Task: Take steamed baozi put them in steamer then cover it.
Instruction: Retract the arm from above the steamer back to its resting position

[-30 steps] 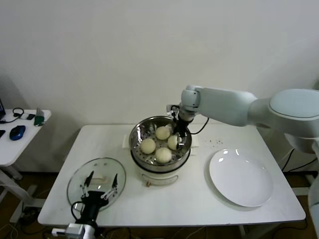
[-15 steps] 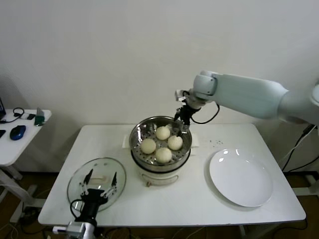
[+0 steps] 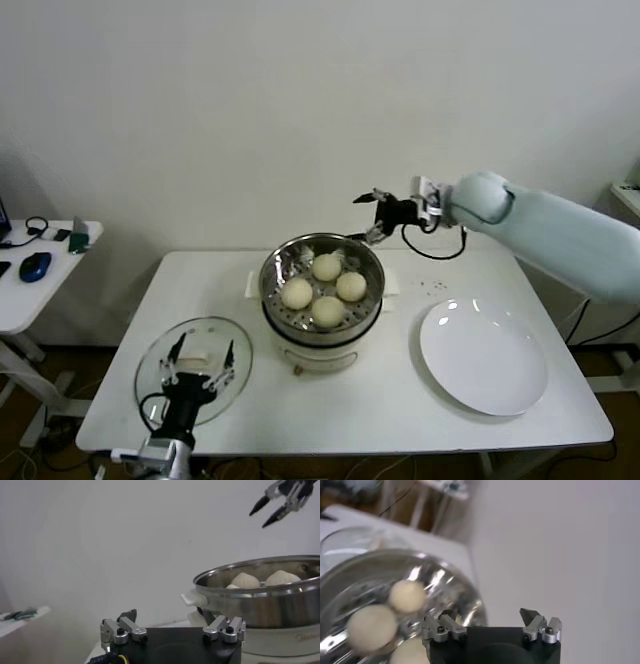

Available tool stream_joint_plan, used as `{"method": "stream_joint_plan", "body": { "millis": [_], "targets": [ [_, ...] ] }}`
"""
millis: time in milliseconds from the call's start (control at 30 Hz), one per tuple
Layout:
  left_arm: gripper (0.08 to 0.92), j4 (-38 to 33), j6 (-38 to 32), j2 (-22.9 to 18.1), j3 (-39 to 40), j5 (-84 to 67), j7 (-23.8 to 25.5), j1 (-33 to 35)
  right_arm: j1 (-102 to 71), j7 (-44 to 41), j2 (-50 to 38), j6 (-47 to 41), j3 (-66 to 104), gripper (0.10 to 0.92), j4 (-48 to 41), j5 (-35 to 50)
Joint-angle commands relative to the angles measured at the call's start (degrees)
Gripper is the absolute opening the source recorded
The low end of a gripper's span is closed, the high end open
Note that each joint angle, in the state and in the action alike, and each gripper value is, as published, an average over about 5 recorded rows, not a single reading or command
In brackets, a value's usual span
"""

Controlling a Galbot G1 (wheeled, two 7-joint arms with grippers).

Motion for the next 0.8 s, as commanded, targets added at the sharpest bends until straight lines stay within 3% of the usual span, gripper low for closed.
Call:
{"method": "stream_joint_plan", "body": {
  "millis": [33,333,600,800],
  "targets": [
    [0.823,-0.9,0.7,0.1,0.0,4.9,0.1,0.3,-31.5,16.4,-10.1,8.7,34.9,0.823,9.0,-0.5],
    [0.823,-1.6,3.1,1.4,-1.9,20.8,-0.5,-0.8,-61.4,22.2,-4.5,7.9,65.2,0.823,16.0,-3.3],
    [0.823,-1.2,9.6,5.3,-3.3,57.7,1.2,-0.6,-84.2,20.3,7.1,6.1,87.0,0.823,21.4,-11.5],
    [0.823,2.2,11.2,7.1,-2.8,74.1,2.6,-0.2,-91.6,19.3,14.2,7.1,93.1,0.823,22.5,-16.6]
  ]
}}
